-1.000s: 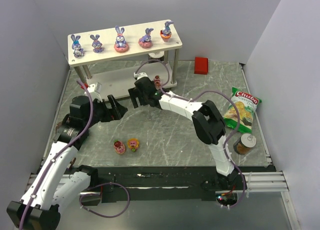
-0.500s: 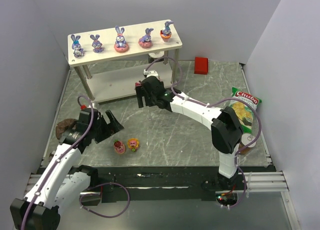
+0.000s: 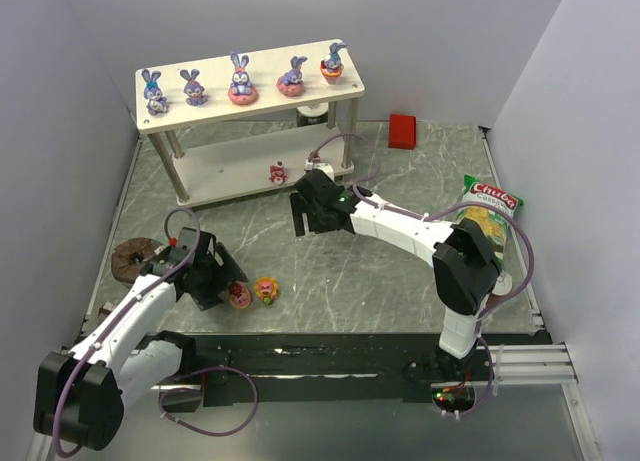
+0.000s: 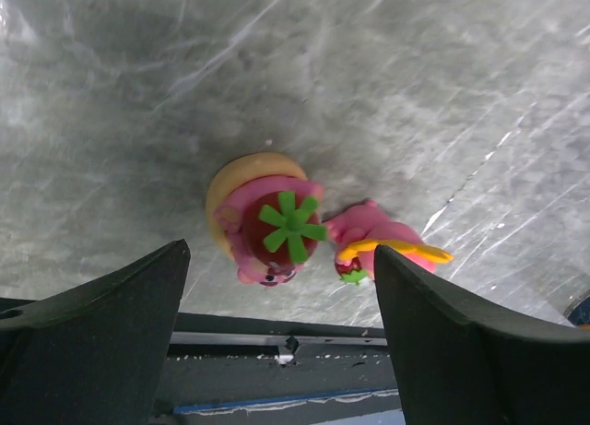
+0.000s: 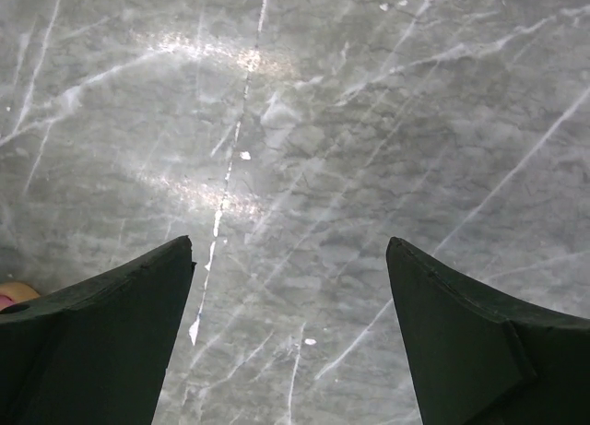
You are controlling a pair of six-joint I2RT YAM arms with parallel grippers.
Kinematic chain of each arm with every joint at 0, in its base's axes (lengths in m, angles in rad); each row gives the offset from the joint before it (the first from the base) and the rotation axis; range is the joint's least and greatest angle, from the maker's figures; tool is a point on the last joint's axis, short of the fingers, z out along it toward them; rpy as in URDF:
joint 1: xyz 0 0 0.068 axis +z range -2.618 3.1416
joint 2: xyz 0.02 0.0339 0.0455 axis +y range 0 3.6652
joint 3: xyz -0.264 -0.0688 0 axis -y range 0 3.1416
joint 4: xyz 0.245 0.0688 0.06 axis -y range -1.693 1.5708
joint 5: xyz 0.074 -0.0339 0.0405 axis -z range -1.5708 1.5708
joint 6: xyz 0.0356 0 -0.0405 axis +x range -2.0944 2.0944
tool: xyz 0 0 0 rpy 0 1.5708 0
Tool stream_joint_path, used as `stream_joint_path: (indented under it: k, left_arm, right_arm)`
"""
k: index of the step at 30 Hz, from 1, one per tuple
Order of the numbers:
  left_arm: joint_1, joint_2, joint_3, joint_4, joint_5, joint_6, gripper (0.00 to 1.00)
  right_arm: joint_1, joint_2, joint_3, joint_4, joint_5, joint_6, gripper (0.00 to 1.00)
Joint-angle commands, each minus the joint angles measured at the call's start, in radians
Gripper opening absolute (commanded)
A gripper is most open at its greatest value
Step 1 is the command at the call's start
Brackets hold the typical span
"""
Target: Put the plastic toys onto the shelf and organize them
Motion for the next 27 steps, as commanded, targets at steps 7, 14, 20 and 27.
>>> stream_joint_path:
  k: [7, 14, 20, 27]
  left_arm:
    - [-0.020, 0.090, -0.004, 0.058, 0.052, -0.028, 0.85]
    - [-0.030, 0.187, 0.074, -0.009, -0.006, 0.012, 0.74]
    - [-0.031, 0.223, 0.132, -0.041, -0.058, 0.041, 0.34]
    - [-0.033, 0.248, 0.214, -0.019, -0.096, 0.109, 0.01]
  right_arm:
    - [-0.027, -0.054, -0.051, -0.003, -0.011, 0.061, 0.91]
    - [-0.062, -0.053, -0.071, 0.018, -0.040, 0.094, 0.90]
    - [-0.093, -0.059, -0.085, 0.038, -0.066, 0.106, 0.89]
    - [-0.099, -0.057, -0.057, 0.024, -0.066, 0.101, 0.89]
